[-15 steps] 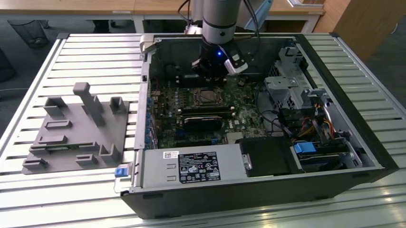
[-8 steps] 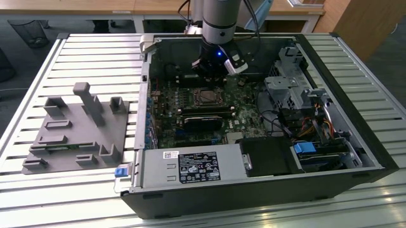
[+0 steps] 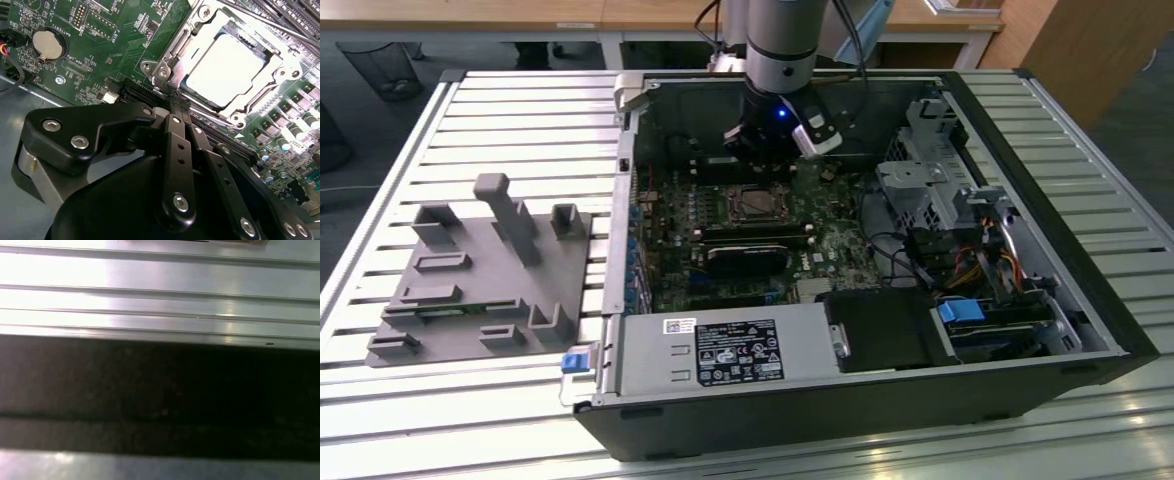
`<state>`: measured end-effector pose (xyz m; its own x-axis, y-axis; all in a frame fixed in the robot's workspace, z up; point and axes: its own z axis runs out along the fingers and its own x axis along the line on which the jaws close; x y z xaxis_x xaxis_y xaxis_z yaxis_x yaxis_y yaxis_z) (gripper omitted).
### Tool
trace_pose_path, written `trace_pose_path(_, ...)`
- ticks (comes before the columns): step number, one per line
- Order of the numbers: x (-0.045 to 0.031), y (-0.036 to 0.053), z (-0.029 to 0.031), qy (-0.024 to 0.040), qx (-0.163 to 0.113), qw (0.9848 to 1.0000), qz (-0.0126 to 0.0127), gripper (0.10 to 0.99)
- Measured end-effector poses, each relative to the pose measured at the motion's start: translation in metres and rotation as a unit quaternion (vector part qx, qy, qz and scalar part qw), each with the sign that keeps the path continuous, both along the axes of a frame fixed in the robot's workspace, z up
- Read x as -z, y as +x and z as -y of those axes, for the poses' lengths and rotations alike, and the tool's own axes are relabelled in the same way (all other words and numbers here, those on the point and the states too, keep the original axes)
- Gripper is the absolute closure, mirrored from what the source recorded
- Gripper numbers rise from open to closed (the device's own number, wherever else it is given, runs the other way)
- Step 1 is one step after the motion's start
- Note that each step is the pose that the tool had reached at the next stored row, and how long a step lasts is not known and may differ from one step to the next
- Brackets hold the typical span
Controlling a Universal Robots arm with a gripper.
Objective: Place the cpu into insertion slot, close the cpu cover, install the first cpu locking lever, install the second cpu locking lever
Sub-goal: 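Install the first cpu locking lever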
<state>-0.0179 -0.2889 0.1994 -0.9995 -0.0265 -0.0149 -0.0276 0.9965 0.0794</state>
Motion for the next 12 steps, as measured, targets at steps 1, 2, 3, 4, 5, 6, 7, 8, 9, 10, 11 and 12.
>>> trace_pose_path(1,0.0,0.0,0.0,0.0,0.0,1.0,0.0,0.965)
trace_pose_path(2,0.0,0.0,0.0,0.0,0.0,1.0,0.0,0.965)
trace_pose_path(3,-0.0001,0.0,-0.0001,0.0,0.0,1.0,0.0001,0.965)
trace_pose_path(4,-0.0004,0.0,-0.0001,0.0,0.0,1.0,0.0001,0.965)
trace_pose_path(5,-0.0006,0.0001,-0.0001,0.0001,0.0,1.0,0.0002,0.965)
trace_pose_path(6,-0.0007,0.0001,-0.0001,0.0001,0.0,1.0,0.0002,0.965)
trace_pose_path(7,-0.0007,0.0001,-0.0001,0.0002,0.0,1.0,0.0002,0.965)
trace_pose_path(8,-0.0008,0.0001,-0.0001,0.0001,0.0,1.0,0.0001,0.965)
trace_pose_path(9,-0.0009,0.0002,-0.0001,-0.0002,0.0,1.0,0.0001,0.965)
trace_pose_path(10,-0.0008,0.0003,-0.0001,-0.0008,0.0,1.0,0.0001,0.965)
trace_pose_path(11,-0.0006,0.0003,-0.0001,-0.0025,0.0,1.0,0.0001,0.965)
trace_pose_path(12,-0.0005,0.0003,-0.0001,-0.0049,0.0,1.0,0.0001,0.965)
